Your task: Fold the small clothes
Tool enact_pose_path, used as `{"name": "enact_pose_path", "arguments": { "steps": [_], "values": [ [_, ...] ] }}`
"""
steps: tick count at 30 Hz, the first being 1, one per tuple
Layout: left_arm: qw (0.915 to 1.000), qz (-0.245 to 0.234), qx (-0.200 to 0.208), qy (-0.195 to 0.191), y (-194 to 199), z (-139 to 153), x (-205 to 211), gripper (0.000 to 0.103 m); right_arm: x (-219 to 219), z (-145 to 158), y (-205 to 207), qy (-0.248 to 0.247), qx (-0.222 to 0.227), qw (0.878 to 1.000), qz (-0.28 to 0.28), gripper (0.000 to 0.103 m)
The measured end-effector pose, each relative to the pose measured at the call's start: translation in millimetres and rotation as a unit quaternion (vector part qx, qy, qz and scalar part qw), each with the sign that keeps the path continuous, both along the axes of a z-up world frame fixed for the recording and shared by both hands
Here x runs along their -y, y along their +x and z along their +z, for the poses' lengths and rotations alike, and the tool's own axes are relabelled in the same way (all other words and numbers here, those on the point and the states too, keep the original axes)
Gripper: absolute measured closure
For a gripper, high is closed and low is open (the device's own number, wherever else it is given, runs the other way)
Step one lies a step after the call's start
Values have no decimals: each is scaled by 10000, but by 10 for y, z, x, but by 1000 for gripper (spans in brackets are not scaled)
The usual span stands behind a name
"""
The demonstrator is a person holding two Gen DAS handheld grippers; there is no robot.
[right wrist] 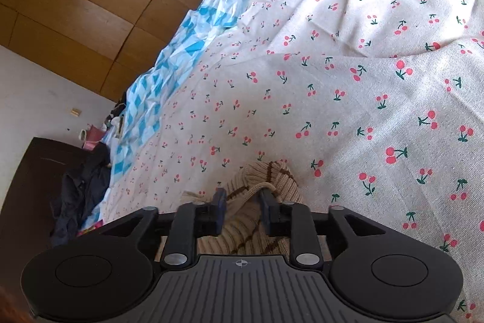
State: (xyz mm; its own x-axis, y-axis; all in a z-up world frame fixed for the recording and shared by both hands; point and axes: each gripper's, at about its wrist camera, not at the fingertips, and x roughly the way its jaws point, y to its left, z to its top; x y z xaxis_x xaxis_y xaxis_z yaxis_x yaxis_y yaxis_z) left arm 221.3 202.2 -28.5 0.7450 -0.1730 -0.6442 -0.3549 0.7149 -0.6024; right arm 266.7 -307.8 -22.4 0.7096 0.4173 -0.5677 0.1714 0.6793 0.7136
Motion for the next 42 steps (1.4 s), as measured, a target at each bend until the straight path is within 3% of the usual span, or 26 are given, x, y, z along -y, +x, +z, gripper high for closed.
{"name": "enact_pose_path", "arguments": {
  "steps": [1, 3, 5, 8, 11, 13, 16, 19, 24, 27, 29, 31, 33, 35, 38, 42],
  "values": [
    [9998, 108, 40, 157, -33, 37, -11, 40, 4, 35, -34, -131, 106, 9999, 22, 57],
    [9986, 266, 156, 421, -82, 109, -40, 32, -27, 146, -91, -699, 337, 9969, 123, 56],
    [9984, 344, 177, 423, -126, 162, -80, 32, -86, 204, -142, -1164, 448, 9918, 274, 56],
    [9990, 117, 177, 393, -262, 208, 31, 31, -173, 140, -243, -1326, 358, 9888, 587, 56],
    [9956, -424, 121, 826, -460, 208, 354, 31, -325, 9, -304, -1770, 221, 9799, 895, 59],
    [9882, -769, -79, 1321, -550, 122, 596, 31, -393, -70, -299, -2185, 68, 9715, 915, 71],
    [9805, -828, -540, 1697, -628, -128, 703, 29, -257, -220, -251, -2037, -147, 9759, 771, 77],
    [9849, -596, -542, 1531, -708, -154, 582, 27, -189, -203, -274, -1901, -180, 9789, 728, 77],
    [9875, -184, -473, 1489, -938, -25, 472, 28, -299, 91, -491, -2472, 225, 9668, 614, 69],
    [9846, -151, -763, 1565, -997, -124, 469, 28, -447, 179, -644, -2695, 513, 9577, 865, 69],
    [9821, -169, -883, 1657, -1011, -172, 496, 27, -544, 82, -642, -2851, 374, 9510, 1139, 72],
    [9785, -170, -901, 1847, -1025, -130, 530, 27, -583, -86, -558, -3064, -83, 9442, 1203, 72],
    [9776, -77, -856, 1922, -1079, -98, 513, 27, -537, -79, -552, -2878, -152, 9515, 1080, 71],
    [9788, -11, -898, 1839, -1134, -110, 470, 27, -555, 65, -603, -2919, 26, 9520, 920, 71],
    [9807, 62, -860, 1754, -1201, -93, 458, 27, -762, 330, -668, -3203, 420, 9417, 937, 68],
    [9796, 59, -804, 1839, -1241, -73, 471, 27, -1386, 525, -616, -2922, 740, 9387, 1673, 68]
  ]
}}
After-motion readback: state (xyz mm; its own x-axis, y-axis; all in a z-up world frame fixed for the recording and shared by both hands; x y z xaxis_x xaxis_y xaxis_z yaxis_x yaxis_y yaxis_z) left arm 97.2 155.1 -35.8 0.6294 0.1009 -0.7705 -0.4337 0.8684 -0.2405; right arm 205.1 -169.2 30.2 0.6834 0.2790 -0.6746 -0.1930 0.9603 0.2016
